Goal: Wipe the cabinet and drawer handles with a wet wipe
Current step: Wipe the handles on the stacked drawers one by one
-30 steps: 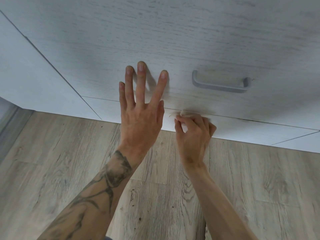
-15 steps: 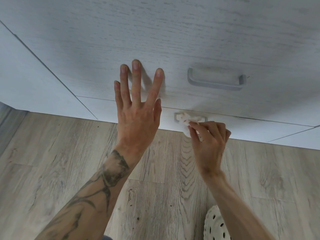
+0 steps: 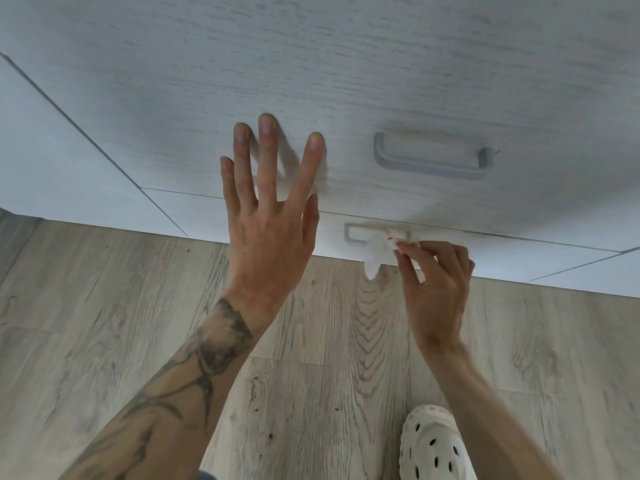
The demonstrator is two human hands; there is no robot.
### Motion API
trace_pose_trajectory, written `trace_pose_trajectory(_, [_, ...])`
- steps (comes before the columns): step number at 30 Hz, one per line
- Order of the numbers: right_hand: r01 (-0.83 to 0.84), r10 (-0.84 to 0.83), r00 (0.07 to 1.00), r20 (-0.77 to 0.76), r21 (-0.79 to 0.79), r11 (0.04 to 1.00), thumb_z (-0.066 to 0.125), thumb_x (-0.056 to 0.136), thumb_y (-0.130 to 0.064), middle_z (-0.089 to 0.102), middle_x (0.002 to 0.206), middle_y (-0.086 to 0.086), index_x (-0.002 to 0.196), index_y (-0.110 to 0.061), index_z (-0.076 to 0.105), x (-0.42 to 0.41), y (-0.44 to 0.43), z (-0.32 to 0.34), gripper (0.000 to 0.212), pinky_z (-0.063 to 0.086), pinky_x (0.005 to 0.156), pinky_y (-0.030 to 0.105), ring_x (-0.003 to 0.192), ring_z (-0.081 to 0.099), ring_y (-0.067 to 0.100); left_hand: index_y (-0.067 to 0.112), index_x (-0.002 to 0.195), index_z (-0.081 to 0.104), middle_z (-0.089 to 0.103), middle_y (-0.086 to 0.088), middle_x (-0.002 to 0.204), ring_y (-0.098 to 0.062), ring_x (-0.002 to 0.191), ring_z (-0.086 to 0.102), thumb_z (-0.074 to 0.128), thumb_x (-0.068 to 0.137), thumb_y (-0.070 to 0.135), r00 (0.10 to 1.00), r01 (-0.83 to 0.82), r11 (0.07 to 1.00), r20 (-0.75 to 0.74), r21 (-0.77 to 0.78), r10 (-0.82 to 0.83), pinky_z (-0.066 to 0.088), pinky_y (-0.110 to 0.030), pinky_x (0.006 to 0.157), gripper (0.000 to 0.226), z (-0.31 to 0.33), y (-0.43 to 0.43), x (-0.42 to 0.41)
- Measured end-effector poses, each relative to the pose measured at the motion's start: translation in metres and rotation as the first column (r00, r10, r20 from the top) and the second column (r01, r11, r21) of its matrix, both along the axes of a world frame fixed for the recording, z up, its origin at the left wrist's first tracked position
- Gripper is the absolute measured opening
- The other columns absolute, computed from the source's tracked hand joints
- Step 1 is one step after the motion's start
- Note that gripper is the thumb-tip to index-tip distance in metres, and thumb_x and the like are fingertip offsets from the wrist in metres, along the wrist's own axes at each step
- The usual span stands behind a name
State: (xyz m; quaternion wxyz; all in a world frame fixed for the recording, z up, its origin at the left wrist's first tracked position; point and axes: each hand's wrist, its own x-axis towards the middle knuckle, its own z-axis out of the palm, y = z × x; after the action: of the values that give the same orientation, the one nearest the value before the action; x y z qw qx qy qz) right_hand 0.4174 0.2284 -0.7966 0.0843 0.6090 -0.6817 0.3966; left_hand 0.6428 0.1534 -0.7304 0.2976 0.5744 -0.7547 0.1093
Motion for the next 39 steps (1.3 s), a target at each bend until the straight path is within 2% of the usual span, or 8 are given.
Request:
trace_pose_trajectory(6, [0.18,-0.2,0.912,0.358,0.088,0.98,0.072,0.095,0.001,0.068,0.111,0.006,0.108,-0.008,0.076,-0.004,0.012,0.014,0.016,0.048,0.081,0.007,0.088,0.066,0.016,0.026,0.169,0.01,0.002,-0.024,0.169,-0.052,0.158,0.009,0.056,0.111,0.026,1.0,0.006,1.0,-0.008,-0.007,-0.007,0.02,-0.064,0.129,0.074,-0.002,0.0,0.0])
trace_pose_trajectory(10, [0.069,-0.167,0.793,0.585,0.186,0.98,0.076,0.095,-0.012,0.068,0.119,-0.003,0.115,-0.016,0.078,0.013,0.004,0.025,0.021,0.053,0.084,0.008,0.092,0.07,0.002,0.027,0.17,0.005,0.003,-0.025,0.17,-0.052,0.158,0.008,0.055,0.112,0.027,1.0,0.016,1.0,-0.013,-0.015,-0.016,0.019,-0.065,0.129,0.077,-0.003,-0.002,0.001])
trace_pose_trajectory(12, [0.062,-0.184,0.725,0.663,0.204,0.977,0.084,0.09,-0.025,0.068,0.116,-0.009,0.114,-0.022,0.077,0.02,0.0,0.027,0.025,0.055,0.085,0.011,0.095,0.071,0.003,0.026,0.17,0.007,0.003,-0.026,0.169,-0.053,0.158,0.008,0.055,0.112,0.028,1.0,0.013,1.0,-0.019,-0.014,-0.014,0.019,-0.065,0.129,0.076,-0.004,-0.001,0.0])
trace_pose_trajectory(14, [0.087,-0.198,0.665,0.72,0.189,0.978,0.087,0.087,-0.023,0.07,0.111,-0.011,0.11,-0.026,0.077,0.022,-0.002,0.027,0.025,0.056,0.084,0.012,0.094,0.072,0.006,0.025,0.17,0.008,0.003,-0.026,0.169,-0.052,0.158,0.007,0.055,0.112,0.028,1.0,0.02,1.0,-0.02,-0.01,-0.02,0.018,-0.065,0.129,0.075,-0.004,-0.001,0.0])
trace_pose_trajectory(18, [0.093,-0.15,0.707,0.691,0.119,0.989,0.08,0.092,-0.008,0.072,0.106,-0.004,0.109,-0.016,0.081,0.027,0.006,0.021,0.018,0.058,0.085,0.016,0.096,0.071,0.006,0.026,0.171,0.008,0.003,-0.026,0.17,-0.052,0.158,0.007,0.054,0.112,0.028,0.999,0.026,1.0,-0.022,-0.008,-0.026,0.019,-0.065,0.128,0.075,-0.003,-0.001,0.0])
trace_pose_trajectory(26, [0.081,-0.167,0.773,0.612,0.165,0.983,0.072,0.099,-0.005,0.069,0.109,-0.004,0.113,-0.014,0.08,0.02,0.001,0.021,0.019,0.052,0.084,0.009,0.094,0.067,0.0,0.027,0.17,0.003,0.001,-0.026,0.169,-0.051,0.158,0.005,0.054,0.112,0.028,0.999,0.028,1.0,-0.027,-0.013,-0.029,0.017,-0.065,0.129,0.077,-0.004,-0.002,0.0])
trace_pose_trajectory(35, [0.089,-0.172,0.729,0.662,0.157,0.984,0.075,0.096,-0.005,0.068,0.112,0.0,0.109,-0.017,0.08,0.028,0.006,0.02,0.019,0.054,0.083,0.012,0.095,0.068,0.009,0.023,0.169,0.015,0.002,-0.026,0.169,-0.053,0.157,0.008,0.053,0.112,0.027,0.999,0.025,1.0,-0.047,-0.009,-0.026,0.018,-0.066,0.128,0.068,-0.004,-0.003,-0.001])
trace_pose_trajectory(39, [0.036,-0.129,0.727,0.674,0.15,0.988,0.079,0.092,-0.002,0.065,0.118,-0.001,0.115,-0.016,0.08,0.028,0.009,0.018,0.027,0.057,0.09,0.012,0.1,0.07,0.0,0.023,0.169,0.015,0.003,-0.026,0.169,-0.053,0.157,0.009,0.053,0.112,0.026,0.999,0.025,1.0,-0.047,-0.012,-0.025,0.019,-0.066,0.128,0.069,-0.004,-0.003,-0.001])
